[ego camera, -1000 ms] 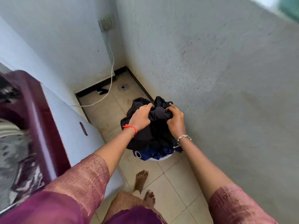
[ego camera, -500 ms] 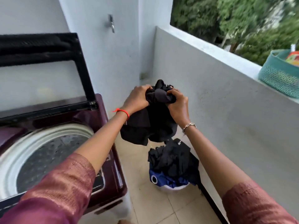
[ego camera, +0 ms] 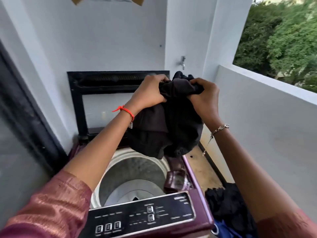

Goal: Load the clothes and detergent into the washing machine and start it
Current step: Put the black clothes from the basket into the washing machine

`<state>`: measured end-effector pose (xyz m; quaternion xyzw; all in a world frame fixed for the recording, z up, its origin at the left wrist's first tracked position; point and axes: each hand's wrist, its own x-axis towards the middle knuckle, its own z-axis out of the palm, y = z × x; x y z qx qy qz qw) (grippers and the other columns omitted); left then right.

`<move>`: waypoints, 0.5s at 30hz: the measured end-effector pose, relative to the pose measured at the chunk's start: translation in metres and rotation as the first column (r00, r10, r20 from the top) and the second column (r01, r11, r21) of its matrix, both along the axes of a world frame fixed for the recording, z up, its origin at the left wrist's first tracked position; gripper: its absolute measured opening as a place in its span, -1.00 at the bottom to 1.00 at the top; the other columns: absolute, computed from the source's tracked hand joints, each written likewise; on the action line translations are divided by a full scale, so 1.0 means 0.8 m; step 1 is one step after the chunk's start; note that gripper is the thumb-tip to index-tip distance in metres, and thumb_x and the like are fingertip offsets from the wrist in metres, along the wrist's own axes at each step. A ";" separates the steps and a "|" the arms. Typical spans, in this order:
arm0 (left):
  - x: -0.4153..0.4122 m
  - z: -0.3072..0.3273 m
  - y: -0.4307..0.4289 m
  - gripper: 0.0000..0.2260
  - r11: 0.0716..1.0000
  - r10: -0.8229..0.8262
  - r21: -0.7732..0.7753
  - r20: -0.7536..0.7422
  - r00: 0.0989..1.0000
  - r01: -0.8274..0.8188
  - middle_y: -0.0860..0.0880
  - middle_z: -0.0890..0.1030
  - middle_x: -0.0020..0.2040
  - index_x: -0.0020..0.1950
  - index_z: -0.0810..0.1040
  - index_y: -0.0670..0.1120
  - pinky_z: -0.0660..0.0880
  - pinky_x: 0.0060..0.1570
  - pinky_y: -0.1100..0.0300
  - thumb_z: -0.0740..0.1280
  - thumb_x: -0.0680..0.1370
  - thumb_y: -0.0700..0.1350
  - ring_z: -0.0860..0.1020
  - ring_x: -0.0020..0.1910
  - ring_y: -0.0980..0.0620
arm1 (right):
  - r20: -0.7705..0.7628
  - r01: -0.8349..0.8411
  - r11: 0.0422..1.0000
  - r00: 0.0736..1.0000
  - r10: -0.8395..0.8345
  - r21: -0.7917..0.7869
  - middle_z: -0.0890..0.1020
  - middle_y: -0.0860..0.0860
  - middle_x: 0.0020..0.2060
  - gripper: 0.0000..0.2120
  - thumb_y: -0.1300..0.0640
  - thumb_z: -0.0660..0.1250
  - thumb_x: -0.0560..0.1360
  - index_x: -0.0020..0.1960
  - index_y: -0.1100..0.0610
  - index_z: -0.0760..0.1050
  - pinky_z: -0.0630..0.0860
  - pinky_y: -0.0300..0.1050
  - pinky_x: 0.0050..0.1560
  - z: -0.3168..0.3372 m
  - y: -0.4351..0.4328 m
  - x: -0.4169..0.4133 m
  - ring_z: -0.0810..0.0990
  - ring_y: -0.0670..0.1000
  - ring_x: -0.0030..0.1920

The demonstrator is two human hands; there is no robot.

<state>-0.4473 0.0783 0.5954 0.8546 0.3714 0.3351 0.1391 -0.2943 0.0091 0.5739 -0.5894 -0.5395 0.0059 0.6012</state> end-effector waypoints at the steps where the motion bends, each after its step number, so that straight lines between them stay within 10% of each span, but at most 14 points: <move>1: -0.022 0.001 0.003 -0.60 1.000 0.015 0.004 0.004 1.000 -0.015 -0.11 0.65 0.00 0.09 0.57 -0.15 0.35 -0.07 0.35 0.47 0.27 -0.29 0.58 0.02 -0.02 | -0.007 -0.020 1.000 1.000 0.020 -0.003 0.58 -0.04 -0.35 -0.71 0.43 0.28 0.22 -0.15 0.17 0.62 0.35 -0.47 -0.30 0.001 0.007 -0.020 0.45 -0.22 -0.31; 15: -0.154 -0.133 0.031 -0.62 0.948 0.137 -0.286 -0.033 0.990 -0.141 -0.14 0.64 -0.01 0.09 0.56 -0.17 0.46 -0.02 0.17 0.46 0.29 -0.32 0.58 0.01 -0.06 | -0.040 -0.185 0.945 0.983 0.181 -0.268 0.60 -0.04 -0.29 -0.74 0.46 0.29 0.27 -0.15 0.20 0.60 0.38 -0.54 -0.23 -0.113 0.062 -0.143 0.51 -0.19 -0.28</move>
